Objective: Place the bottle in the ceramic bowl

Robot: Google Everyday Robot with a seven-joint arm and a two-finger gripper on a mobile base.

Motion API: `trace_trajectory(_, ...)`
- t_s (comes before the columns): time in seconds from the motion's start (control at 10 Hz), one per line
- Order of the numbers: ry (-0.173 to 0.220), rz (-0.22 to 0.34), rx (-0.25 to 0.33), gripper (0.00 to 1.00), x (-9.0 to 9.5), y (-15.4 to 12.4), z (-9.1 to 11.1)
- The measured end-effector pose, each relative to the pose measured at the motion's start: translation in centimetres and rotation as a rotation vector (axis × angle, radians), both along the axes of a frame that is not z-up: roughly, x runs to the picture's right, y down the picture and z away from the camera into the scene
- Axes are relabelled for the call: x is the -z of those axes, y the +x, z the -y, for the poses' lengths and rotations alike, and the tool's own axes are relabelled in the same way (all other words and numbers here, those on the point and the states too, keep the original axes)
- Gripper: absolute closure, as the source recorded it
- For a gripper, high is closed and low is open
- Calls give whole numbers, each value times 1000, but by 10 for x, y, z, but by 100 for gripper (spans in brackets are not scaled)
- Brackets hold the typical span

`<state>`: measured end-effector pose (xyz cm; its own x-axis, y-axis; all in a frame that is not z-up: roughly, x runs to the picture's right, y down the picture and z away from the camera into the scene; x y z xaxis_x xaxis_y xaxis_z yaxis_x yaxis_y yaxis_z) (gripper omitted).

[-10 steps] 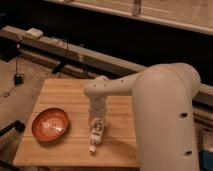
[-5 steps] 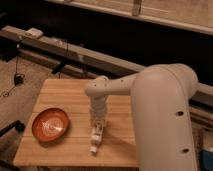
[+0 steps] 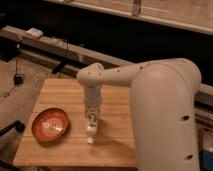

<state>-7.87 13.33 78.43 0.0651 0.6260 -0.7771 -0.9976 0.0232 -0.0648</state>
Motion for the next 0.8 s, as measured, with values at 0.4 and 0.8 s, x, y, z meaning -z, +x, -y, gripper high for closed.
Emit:
trace_trajectory(0.4,-5,138,151,100,-6,-73,42)
trace_trajectory(0.8,-26,294,267,100,-5,-134,59)
